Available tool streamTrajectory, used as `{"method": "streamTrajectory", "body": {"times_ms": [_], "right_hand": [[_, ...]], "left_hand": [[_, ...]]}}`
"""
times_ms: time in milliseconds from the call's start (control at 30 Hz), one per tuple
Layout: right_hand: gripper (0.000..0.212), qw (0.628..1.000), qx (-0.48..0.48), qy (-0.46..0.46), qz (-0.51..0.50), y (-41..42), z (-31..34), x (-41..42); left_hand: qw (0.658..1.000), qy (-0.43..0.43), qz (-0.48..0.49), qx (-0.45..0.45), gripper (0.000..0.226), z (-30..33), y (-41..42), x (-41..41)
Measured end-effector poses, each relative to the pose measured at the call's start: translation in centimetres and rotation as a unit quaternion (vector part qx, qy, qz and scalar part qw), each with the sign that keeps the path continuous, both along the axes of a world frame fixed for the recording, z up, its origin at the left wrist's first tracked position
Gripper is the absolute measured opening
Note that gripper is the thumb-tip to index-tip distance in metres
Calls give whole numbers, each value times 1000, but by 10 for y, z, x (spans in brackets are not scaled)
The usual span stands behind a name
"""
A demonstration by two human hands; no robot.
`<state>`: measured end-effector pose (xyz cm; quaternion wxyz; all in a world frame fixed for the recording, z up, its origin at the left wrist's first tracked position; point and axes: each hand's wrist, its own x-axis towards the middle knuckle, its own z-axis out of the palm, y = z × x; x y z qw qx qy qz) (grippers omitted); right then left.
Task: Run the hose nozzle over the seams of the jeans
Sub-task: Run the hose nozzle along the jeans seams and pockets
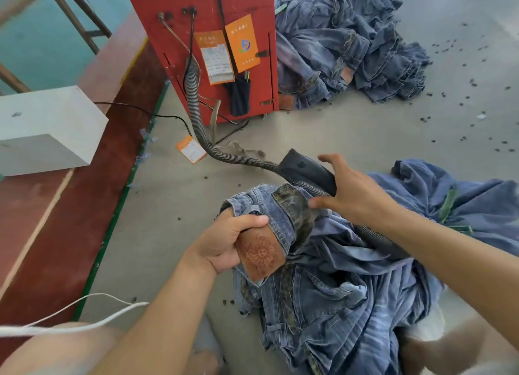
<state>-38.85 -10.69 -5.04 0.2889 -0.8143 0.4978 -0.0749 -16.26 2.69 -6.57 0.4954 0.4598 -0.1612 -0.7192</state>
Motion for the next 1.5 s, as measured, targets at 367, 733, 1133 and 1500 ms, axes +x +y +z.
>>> {"method": "streamTrajectory", "body": {"times_ms": [367, 733, 1133, 1500], "right_hand": [[32, 994, -87, -41, 57, 21, 65, -30], [32, 999, -17, -32, -21, 10, 54, -4], [34, 999, -41, 2, -36, 7, 53, -4], [31, 998, 22, -8, 60, 22, 41, -42]], "left_hand": [[997, -2, 79, 12, 21, 2, -7, 0], [995, -102, 22, 0, 31, -9, -7, -34], [999, 21, 43, 9, 29, -14, -8, -18], [992, 79, 97, 23, 68, -21, -13, 20]]}}
